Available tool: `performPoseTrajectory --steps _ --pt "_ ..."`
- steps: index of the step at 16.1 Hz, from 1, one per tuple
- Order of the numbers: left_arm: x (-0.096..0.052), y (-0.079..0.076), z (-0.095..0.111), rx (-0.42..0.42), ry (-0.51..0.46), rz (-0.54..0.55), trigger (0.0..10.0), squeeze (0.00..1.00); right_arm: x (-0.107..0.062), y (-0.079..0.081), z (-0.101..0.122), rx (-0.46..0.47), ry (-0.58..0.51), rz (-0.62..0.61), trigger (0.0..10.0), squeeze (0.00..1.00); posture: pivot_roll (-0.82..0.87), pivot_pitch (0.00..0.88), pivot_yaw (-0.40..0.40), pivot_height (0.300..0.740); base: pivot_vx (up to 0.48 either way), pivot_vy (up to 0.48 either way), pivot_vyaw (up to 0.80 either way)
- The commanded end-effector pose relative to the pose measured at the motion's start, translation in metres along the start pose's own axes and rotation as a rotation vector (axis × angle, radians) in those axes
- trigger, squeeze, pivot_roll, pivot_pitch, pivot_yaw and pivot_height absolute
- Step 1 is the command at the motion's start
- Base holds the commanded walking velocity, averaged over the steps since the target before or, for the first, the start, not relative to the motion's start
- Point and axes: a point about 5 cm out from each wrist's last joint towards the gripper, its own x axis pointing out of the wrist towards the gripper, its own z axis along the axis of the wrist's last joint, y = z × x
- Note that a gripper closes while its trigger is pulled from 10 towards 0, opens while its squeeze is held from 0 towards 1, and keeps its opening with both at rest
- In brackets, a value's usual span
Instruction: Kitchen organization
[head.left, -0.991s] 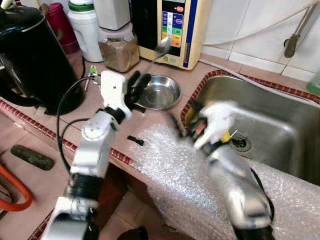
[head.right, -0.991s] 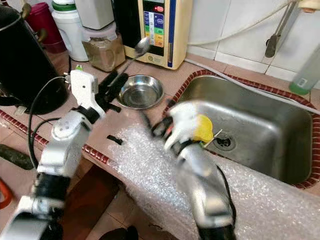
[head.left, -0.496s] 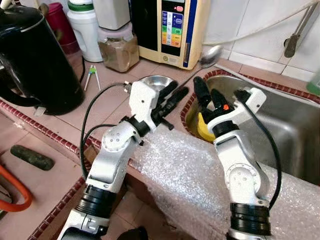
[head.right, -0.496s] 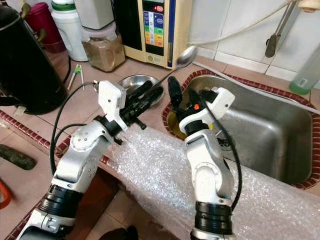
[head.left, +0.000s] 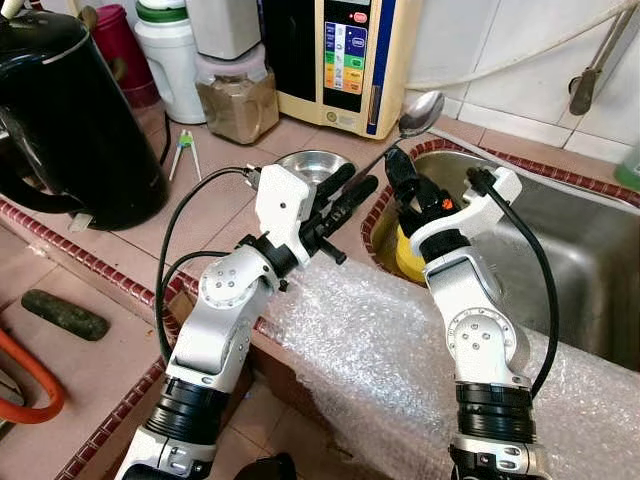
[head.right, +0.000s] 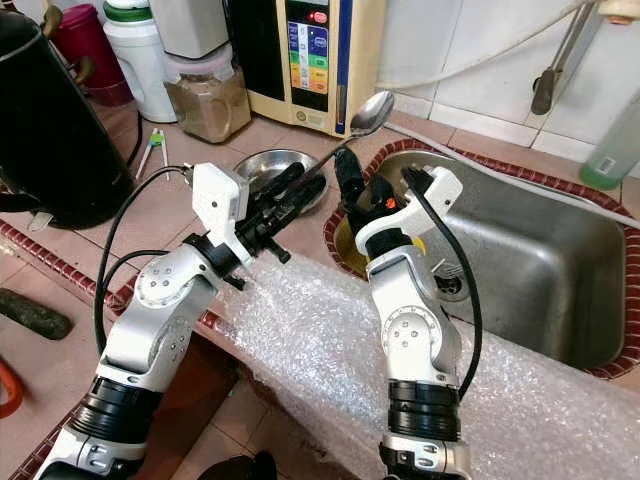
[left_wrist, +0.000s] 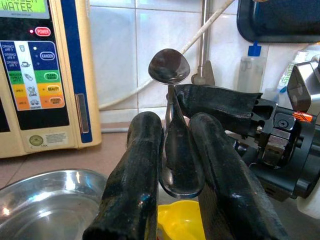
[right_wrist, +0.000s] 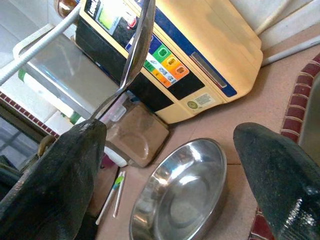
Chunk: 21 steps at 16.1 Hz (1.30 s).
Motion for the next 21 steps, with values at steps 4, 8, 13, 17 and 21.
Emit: performPoseTrajectory --steps 4,8,13,17,21 --pt "0.002 0.007 0.004 0.011 -0.007 0.040 0.0 0.00 -0.004 -0.006 0.003 -0.023 -0.035 -0.049 10.0 0.00 0.03 0.109 0.039 0.740 0.000 0.000 0.00" --pt "0.002 0.010 0.002 0.022 0.007 0.061 0.0 0.00 -0.008 -0.010 0.022 -0.041 -0.131 -0.071 10.0 0.00 0.02 0.103 0.042 0.740 0.000 0.000 0.00" --pt "0.003 -0.008 -0.002 0.002 0.025 -0.050 0.0 0.00 -0.002 0.015 0.016 0.057 -0.096 0.113 10.0 0.00 0.03 0.097 0.040 0.740 0.000 0.000 0.00" --pt "0.006 -0.016 0.003 -0.005 0.003 -0.082 0.0 0.00 0.008 0.022 0.000 0.079 -0.055 0.130 0.0 0.00 0.04 0.100 0.038 0.740 0.000 0.000 0.00" --pt "0.004 -0.018 0.002 -0.007 0.008 -0.091 0.0 0.00 0.009 0.021 -0.003 0.172 -0.083 0.121 0.0 0.00 0.04 0.102 0.037 0.740 0.000 0.000 0.00"
